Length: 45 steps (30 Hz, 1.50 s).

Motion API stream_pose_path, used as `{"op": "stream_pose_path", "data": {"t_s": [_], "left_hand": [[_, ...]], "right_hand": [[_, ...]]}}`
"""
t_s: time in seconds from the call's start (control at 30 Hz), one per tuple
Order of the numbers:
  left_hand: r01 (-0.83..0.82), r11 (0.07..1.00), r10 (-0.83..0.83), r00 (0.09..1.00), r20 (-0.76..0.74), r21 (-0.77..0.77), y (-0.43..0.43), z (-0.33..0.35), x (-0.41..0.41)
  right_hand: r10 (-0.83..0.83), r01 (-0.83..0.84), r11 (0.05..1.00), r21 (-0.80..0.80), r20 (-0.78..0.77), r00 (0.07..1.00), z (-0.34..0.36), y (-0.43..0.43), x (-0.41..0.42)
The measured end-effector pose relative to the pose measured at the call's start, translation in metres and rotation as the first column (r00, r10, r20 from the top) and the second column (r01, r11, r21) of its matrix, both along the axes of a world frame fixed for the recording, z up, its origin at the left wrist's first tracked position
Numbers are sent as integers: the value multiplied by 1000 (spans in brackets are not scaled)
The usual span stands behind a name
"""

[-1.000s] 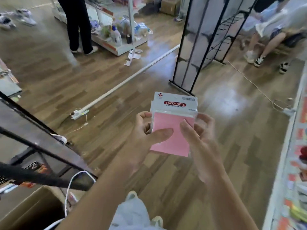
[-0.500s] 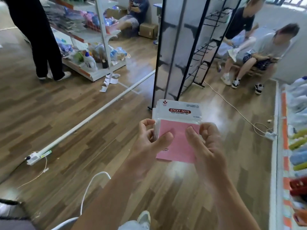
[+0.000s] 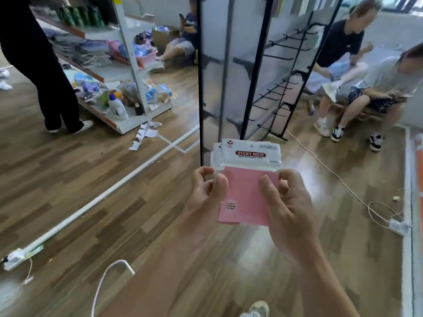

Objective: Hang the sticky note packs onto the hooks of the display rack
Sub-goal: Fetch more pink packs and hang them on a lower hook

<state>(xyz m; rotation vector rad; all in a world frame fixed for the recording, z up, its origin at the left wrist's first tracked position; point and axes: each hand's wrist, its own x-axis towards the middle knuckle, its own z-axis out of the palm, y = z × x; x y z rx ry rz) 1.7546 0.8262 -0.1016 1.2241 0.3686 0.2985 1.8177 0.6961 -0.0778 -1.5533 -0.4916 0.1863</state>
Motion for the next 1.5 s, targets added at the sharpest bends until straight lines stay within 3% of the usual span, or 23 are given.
{"op": "stream_pose_path", "data": {"t_s": [0.2, 0.6, 0.77, 1.07, 1.2, 1.5], "left_hand": [[-123, 989, 127, 991, -40, 87, -32, 19, 132], [-284, 956, 289, 954, -79, 74, -31, -1, 381], [-325, 945, 327, 945, -31, 43, -14, -1, 496], [-261, 962, 266, 962, 60, -83, -4, 14, 675], [-327, 933, 339, 939, 64, -149, -13, 6, 751], [-529, 845, 530, 848, 2, -78, -34, 8, 921]], "right_hand": [[65, -65, 997, -30, 33, 997, 17, -26, 144], [124, -77, 970, -232, 197, 972, 13, -22, 407], [132, -92, 975, -203, 197, 971, 22, -3, 522], [88, -60, 988, -142, 205, 975, 32, 19, 706], [144, -116, 982, -149, 195, 970, 27, 21, 789], [400, -388, 913, -123, 93, 912, 40, 15, 983]]}}
